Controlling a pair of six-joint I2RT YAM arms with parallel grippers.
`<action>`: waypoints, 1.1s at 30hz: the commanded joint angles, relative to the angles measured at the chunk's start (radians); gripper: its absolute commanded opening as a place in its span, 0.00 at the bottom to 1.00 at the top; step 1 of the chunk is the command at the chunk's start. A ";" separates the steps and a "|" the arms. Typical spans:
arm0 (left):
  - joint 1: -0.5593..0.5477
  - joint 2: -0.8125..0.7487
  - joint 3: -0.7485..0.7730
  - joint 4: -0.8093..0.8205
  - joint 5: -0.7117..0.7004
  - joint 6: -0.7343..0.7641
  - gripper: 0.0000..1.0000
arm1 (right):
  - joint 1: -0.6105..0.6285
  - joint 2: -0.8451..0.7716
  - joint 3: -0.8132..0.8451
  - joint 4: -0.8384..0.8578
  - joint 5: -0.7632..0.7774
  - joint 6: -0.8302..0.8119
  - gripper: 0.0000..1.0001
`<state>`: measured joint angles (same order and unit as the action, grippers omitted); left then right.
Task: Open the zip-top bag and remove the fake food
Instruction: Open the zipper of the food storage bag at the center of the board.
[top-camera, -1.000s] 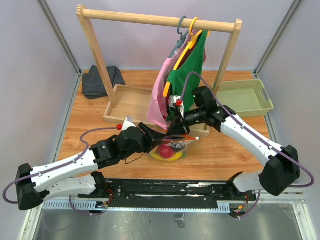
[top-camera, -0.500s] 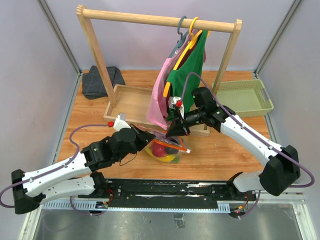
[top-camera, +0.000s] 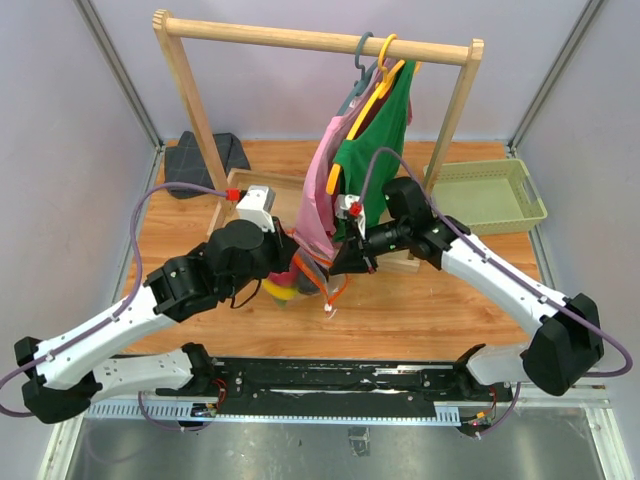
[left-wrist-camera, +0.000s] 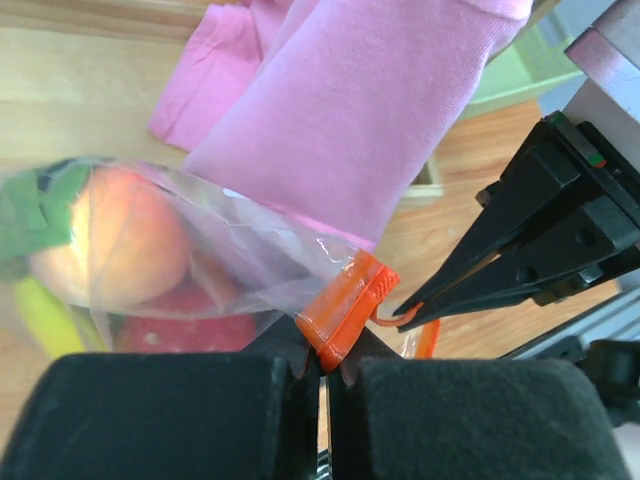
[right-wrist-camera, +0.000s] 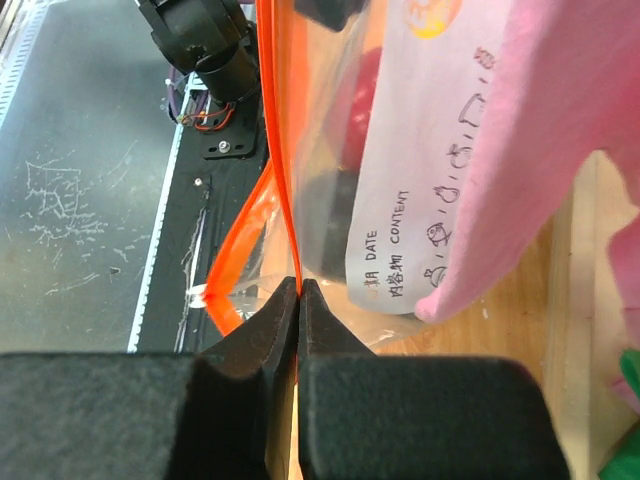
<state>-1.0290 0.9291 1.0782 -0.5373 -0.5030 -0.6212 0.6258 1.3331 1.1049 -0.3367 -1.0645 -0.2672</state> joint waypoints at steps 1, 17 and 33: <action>0.065 0.016 0.070 -0.050 0.130 0.214 0.00 | 0.052 -0.007 -0.066 0.090 0.064 0.141 0.01; 0.189 0.104 0.046 -0.016 0.408 0.348 0.00 | 0.232 0.047 -0.172 0.373 -0.036 0.367 0.01; 0.207 0.079 0.139 -0.173 0.410 0.413 0.00 | 0.127 0.098 -0.218 0.618 0.066 0.662 0.01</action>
<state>-0.8280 0.9722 1.1973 -0.7460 -0.1364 -0.2348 0.8391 1.4425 0.9615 0.1787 -1.0172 0.2821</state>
